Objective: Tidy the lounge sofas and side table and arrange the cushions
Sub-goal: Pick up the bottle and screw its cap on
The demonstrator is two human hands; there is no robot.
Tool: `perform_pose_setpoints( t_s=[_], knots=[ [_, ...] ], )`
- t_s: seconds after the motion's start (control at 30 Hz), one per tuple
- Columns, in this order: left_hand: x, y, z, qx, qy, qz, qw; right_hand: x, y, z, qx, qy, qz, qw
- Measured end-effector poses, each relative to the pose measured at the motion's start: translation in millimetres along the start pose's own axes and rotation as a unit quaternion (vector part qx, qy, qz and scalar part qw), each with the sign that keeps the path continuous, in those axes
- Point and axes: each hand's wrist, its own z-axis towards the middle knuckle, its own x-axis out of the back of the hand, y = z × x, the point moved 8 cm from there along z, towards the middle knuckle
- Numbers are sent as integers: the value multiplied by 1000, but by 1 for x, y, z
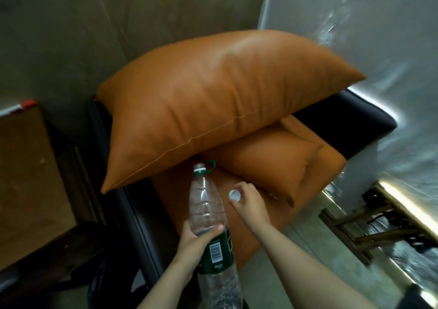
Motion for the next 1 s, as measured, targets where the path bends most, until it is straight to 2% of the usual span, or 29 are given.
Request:
perform_pose_setpoints(
  t_s=[0.1, 0.23, 0.5, 0.63, 0.8, 1.0],
  knots=[
    [2, 21, -31, -20, -27, 19, 999, 38, -28, -27, 7, 46, 46, 998],
    [12, 50, -76, -65, -59, 41, 995, 84, -73, -79, 14, 150, 111, 982],
    [53, 111, -170, -191, -124, 123, 966, 133, -182, -173, 51, 275, 225, 933],
    [77, 145, -208, -258, -141, 157, 943, 164, -233, -205, 77, 342, 272, 896],
    [106, 166, -241, -299, -137, 196, 924, 197, -281, -245, 122, 392, 312, 857],
    [128, 184, -284, -322, -150, 190, 915, 232, -324, -276, 149, 415, 322, 838]
  ],
)
